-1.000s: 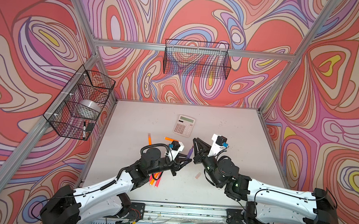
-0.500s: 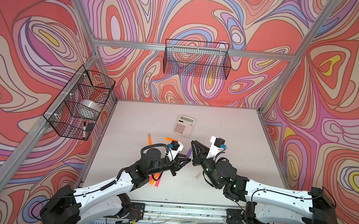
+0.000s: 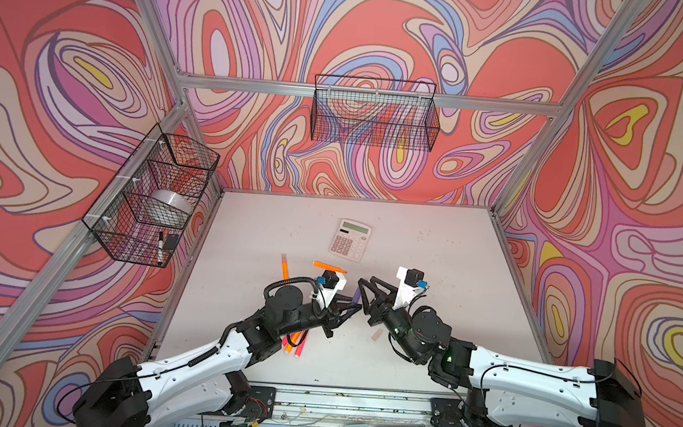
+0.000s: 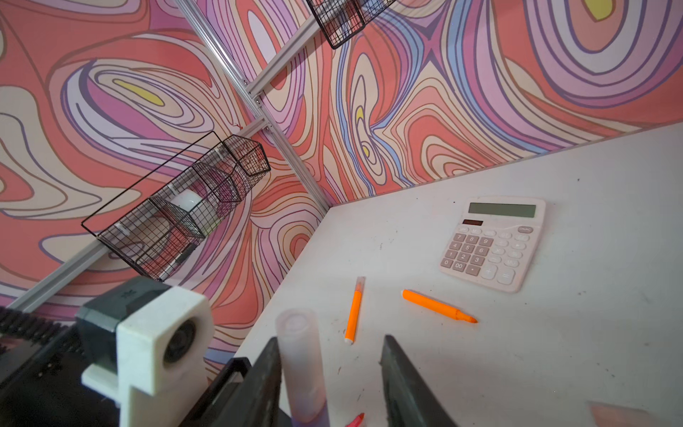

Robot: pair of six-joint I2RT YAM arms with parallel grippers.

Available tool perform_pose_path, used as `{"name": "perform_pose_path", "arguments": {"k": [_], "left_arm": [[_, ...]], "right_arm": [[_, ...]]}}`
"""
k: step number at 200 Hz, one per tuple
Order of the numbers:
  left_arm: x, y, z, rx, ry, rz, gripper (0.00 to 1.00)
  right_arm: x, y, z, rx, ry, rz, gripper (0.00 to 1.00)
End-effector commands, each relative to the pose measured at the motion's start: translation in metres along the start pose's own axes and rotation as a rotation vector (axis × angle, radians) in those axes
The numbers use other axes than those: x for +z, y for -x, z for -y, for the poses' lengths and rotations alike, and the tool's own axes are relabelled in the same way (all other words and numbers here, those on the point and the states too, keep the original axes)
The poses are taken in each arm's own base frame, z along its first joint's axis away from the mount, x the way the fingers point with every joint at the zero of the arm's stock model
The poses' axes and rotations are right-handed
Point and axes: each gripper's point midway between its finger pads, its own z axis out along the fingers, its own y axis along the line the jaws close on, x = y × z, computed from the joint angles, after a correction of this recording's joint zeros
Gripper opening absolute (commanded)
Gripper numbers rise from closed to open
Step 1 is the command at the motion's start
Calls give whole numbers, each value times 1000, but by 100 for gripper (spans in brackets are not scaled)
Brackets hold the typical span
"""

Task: Insert the pens into the pen caps
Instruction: 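Press the pink cap down onto the purple marker with the right gripper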

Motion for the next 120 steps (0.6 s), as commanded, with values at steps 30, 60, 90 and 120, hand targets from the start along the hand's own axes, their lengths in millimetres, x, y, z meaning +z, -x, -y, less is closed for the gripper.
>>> {"name": "perform_pose_path", "arguments": {"k": [30,60,90,120], "left_arm": [[-4,25,10,42,-34,93,0],[-3,24,8,47,-26,87,0],[0,20,-3,57,39,50,0],[0,17,-6,81,53,42,0]], "right_arm": [[-19,8,12,-28,-16,2,74],[-26,24,7,-30,7,38,80],[-24,53,-12,-47,15,80,78],[-13,66,-20,-71,-47,52,78]]}}
